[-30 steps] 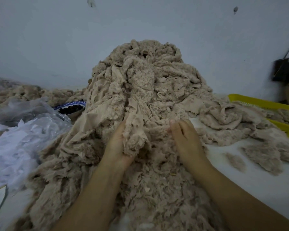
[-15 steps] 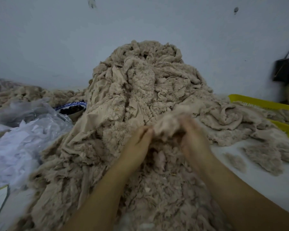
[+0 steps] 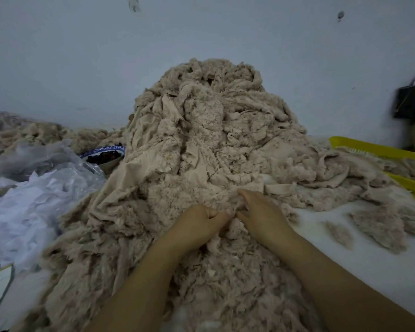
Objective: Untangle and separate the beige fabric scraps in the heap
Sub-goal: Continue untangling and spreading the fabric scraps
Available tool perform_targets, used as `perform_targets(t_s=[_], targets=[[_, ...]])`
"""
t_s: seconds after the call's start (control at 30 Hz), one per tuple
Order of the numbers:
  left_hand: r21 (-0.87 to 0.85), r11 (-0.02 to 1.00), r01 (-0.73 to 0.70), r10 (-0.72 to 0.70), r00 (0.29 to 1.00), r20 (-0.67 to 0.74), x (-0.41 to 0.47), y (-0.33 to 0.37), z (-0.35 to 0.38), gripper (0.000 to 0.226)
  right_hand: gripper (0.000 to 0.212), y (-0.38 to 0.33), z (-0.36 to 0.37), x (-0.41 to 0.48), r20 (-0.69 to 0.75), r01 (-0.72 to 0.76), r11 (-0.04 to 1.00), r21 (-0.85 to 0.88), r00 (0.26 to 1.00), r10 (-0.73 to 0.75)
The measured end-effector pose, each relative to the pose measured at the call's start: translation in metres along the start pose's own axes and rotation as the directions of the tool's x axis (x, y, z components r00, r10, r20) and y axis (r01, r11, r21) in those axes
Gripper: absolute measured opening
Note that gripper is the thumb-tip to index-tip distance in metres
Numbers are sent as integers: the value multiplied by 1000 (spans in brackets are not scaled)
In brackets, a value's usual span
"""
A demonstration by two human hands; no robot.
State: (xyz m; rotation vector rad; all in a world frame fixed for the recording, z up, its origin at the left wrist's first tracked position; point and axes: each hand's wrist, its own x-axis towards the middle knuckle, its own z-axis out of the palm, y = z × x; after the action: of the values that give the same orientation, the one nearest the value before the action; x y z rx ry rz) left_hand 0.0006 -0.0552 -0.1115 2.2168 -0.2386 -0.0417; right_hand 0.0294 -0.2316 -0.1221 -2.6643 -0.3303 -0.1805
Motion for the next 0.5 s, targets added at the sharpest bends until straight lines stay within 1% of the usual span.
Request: perform_targets(t_s=[0.03, 0.07, 0.1, 0.13, 0.2, 0.23, 0.27, 0.3, 0.33, 0.37, 0.4, 0.43, 0.47, 0.5], targets=[[42, 999, -13, 15, 999, -38, 2, -2, 1, 59, 42, 1, 0, 1, 5, -5, 1000, -30, 1000, 5], [70, 996, -57, 65, 992, -109, 3, -2, 0, 48, 28, 0, -1, 1, -12, 13, 999, -29, 1000, -14], [100, 993, -66, 82, 982, -172, 4, -1, 0, 31, 15, -1, -2, 0, -45, 37, 999, -2, 998, -37], [139, 988, -62, 90, 974, -209, 5, -2, -2, 16, 6, -2, -4, -1, -88, 76, 996, 54, 994, -71], [260, 965, 24, 27, 981, -190, 8, -4, -1, 32, 9, -5, -3, -4, -171, 189, 965, 184, 972, -158], [303, 952, 45, 12, 983, -182, 9, -4, -2, 22, 10, -7, -3, -5, -200, 239, 941, 239, 960, -193], [279, 959, 48, 15, 975, -220, 9, -4, -2, 13, 13, -10, -3, -7, -217, 278, 920, 275, 951, -222], [228, 972, 51, 11, 965, -263, 6, -1, -3, 24, 14, -12, -2, -8, -227, 298, 907, 297, 945, -236], [126, 991, 53, -10, 946, -323, 6, -2, -4, 30, 13, -14, -3, -9, -238, 298, 901, 317, 944, -228], [-43, 997, 56, -68, 929, -365, 5, 1, -6, 29, 12, -15, -4, -10, -244, 279, 897, 343, 949, -201], [-277, 960, 44, -151, 914, -377, 4, 5, -10, 23, 12, -14, -5, -10, -254, 258, 892, 371, 952, -170], [-543, 839, 29, -240, 916, -321, 4, 8, -13, 16, 14, -12, -7, -10, -259, 237, 887, 396, 956, -140], [-770, 637, 26, -308, 925, -224, 2, 13, -17, 14, 15, -10, -9, -9, -246, 209, 889, 408, 963, -114], [-902, 431, 9, -335, 930, -150, 1, 15, -22, 15, 13, -7, -11, -9, -212, 171, 901, 400, 973, -91]])
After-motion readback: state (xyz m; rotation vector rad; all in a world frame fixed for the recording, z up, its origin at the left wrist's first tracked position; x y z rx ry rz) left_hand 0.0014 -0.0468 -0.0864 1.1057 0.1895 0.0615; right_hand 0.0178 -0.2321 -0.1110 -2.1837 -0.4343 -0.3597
